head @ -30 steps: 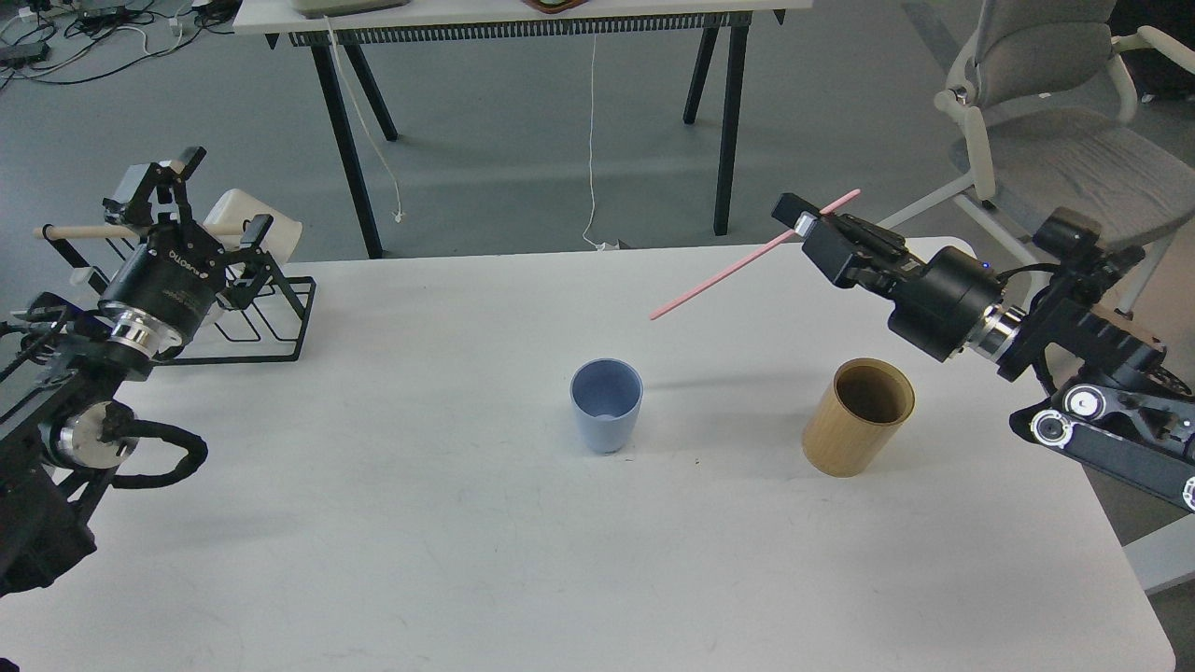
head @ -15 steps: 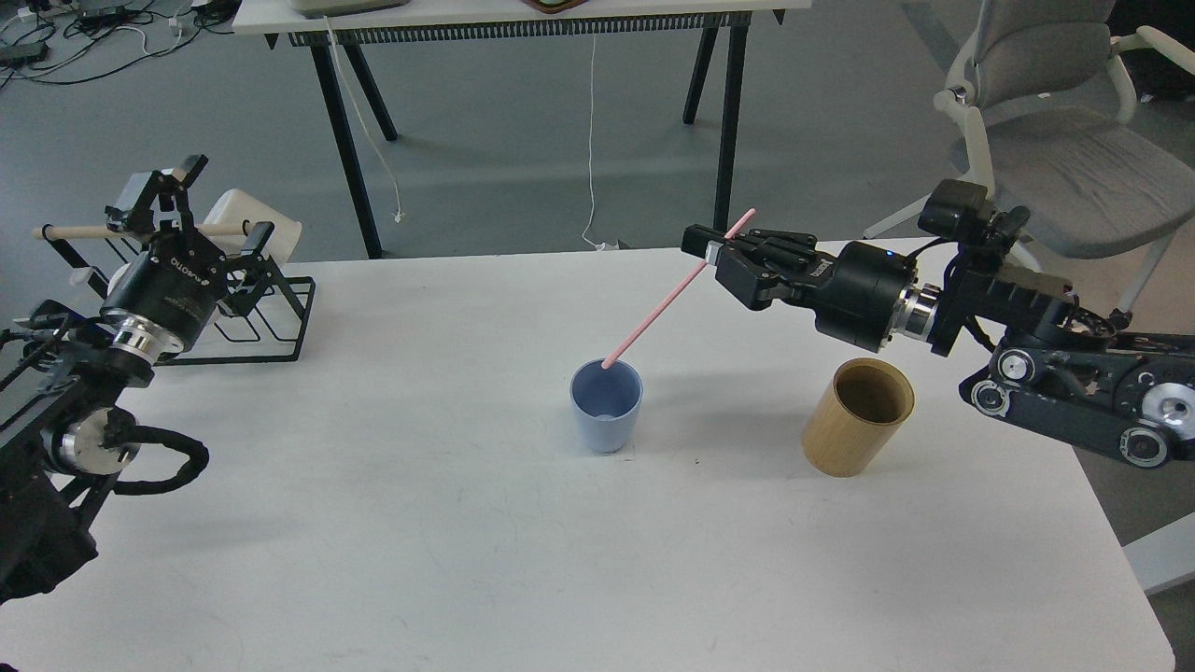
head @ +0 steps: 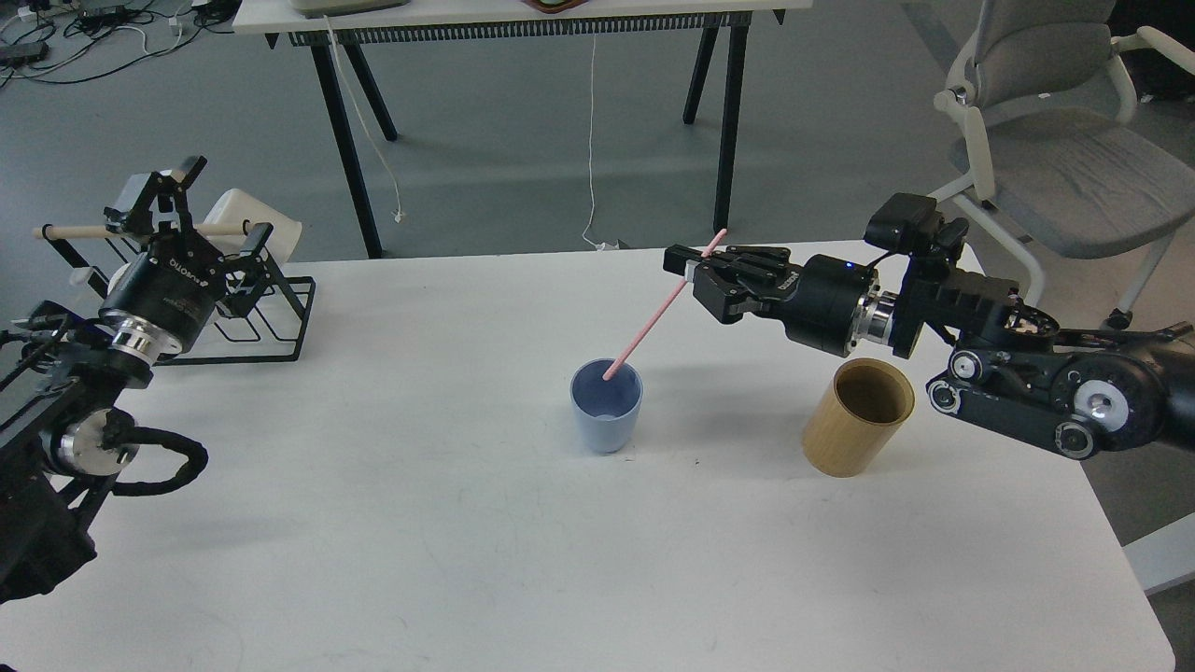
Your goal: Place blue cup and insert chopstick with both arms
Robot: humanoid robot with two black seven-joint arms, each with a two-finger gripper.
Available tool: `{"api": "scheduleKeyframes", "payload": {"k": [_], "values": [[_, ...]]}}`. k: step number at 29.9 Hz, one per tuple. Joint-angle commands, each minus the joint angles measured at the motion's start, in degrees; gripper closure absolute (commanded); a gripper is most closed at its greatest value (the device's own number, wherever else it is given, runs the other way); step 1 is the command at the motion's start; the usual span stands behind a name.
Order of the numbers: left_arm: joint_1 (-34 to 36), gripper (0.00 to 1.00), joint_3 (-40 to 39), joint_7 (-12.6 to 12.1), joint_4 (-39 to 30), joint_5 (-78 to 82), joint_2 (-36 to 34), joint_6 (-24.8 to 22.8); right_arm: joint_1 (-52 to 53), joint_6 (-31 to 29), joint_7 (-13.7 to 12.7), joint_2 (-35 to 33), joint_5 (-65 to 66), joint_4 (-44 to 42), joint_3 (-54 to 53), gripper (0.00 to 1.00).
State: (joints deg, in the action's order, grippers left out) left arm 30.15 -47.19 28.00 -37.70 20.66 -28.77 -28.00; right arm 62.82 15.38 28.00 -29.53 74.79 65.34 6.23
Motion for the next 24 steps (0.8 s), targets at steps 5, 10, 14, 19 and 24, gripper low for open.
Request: {"api": "scheduleKeyframes", "payload": {"k": [5,10,14,19,24], "values": [[0.1,0.01,0.1,0.0,0.0,0.0,0.6,0.0,-0.1,0.1,0.0,3.9,0.1,-2.7,2.0,0.90],[0.1,0.01,0.1,0.0,0.0,0.0,0.7,0.0,0.0,0.1,0.0,5.1,0.0,-2.7,2.0,0.67],[0.1,0.01,0.2,0.0,0.0,0.0,0.7,0.0,0.1,0.2,0.0,5.1,-0.7,-2.2,1.7,0.31],[0.1,0.01,0.2,0.0,0.0,0.0,0.7,0.0,0.1,0.7,0.0,4.4,-1.5,-0.3,0.2,0.04],[0.5,0.01,0.3,0.0,-0.1,-0.1,0.9,0.0,0.1,0.6,0.0,1.0,-9.8,4.0,-8.1,0.03]]}}
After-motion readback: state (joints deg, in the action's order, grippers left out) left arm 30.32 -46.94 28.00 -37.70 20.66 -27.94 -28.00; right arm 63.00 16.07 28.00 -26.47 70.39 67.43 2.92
